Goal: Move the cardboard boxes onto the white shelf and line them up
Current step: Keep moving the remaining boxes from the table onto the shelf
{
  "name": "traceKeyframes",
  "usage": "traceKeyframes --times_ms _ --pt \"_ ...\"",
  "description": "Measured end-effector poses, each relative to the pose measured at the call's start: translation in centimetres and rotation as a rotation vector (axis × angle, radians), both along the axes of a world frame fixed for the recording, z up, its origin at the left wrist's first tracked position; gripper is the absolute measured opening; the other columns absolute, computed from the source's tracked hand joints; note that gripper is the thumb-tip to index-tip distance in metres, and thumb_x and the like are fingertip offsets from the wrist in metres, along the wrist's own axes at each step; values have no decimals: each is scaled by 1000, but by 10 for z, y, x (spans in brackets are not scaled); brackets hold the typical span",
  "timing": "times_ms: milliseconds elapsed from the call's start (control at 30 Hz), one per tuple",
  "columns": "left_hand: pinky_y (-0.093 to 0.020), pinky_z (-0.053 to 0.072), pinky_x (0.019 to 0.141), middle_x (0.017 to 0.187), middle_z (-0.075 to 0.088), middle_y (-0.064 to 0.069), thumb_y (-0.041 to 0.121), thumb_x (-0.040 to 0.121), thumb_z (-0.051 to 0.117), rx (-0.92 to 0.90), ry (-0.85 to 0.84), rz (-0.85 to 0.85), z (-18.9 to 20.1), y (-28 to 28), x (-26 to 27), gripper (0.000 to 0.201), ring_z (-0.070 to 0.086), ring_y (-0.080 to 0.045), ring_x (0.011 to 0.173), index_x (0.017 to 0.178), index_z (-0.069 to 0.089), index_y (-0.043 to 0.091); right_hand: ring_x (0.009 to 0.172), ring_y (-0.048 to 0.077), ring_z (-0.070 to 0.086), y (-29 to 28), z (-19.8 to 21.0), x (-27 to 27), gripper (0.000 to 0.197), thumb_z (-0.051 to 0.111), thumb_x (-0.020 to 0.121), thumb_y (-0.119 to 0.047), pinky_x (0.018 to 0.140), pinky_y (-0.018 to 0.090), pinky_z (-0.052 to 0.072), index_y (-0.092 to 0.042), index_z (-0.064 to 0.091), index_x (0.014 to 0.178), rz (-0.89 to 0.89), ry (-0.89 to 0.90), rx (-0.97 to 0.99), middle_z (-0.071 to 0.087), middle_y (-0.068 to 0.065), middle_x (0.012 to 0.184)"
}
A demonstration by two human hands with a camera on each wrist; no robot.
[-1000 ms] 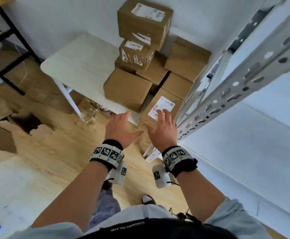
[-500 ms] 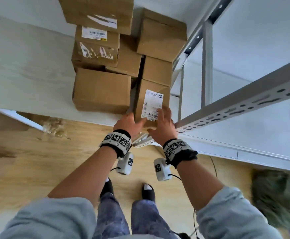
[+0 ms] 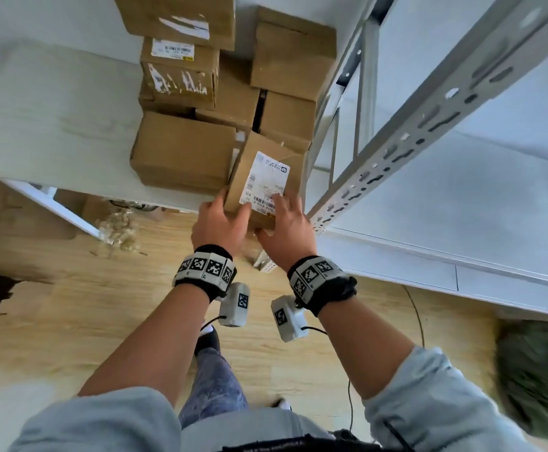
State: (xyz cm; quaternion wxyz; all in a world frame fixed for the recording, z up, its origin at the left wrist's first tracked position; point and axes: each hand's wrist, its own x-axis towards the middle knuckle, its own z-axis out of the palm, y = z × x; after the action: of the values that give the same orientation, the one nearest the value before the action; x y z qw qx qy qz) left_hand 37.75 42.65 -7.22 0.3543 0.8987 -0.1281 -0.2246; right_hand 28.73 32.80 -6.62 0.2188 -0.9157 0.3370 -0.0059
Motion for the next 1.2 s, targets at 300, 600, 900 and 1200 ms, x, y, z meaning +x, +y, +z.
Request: traceKeyframes --times_ms 300,600,900,1200 --pt "-41 39 103 150 33 -8 61 87 55 -32 -17 101 26 43 -96 66 49 -35 127 147 39 37 101 30 63 37 14 -92 64 72 76 -38 85 38 51 -15 53 133 61 -106 79 47 5 135" --pt "-38 43 98 138 49 -5 65 87 55 45 -138 -26 52 47 -217 67 56 -31 120 146 40 39 104 28 63 43 30 -226 65 75 75 -42 92 37 49 -14 56 131 -28 -213 150 54 4 127" --pt "-42 45 97 118 64 -6 68 74 65 -118 -352 -138 94 -48 -322 68 52 -28 114 119 56 17 96 28 64 -20 59 -349 64 75 74 -46 87 42 54 -17 57 129 -258 -381 85 54 2 123" --pt "-42 42 92 102 65 3 55 62 81 -342 -619 -536 122 -188 -362 59 47 -24 111 105 60 20 99 29 65 -117 58 -415 100 88 63 -40 79 42 55 -23 36 147 -395 -439 51 44 -1 139"
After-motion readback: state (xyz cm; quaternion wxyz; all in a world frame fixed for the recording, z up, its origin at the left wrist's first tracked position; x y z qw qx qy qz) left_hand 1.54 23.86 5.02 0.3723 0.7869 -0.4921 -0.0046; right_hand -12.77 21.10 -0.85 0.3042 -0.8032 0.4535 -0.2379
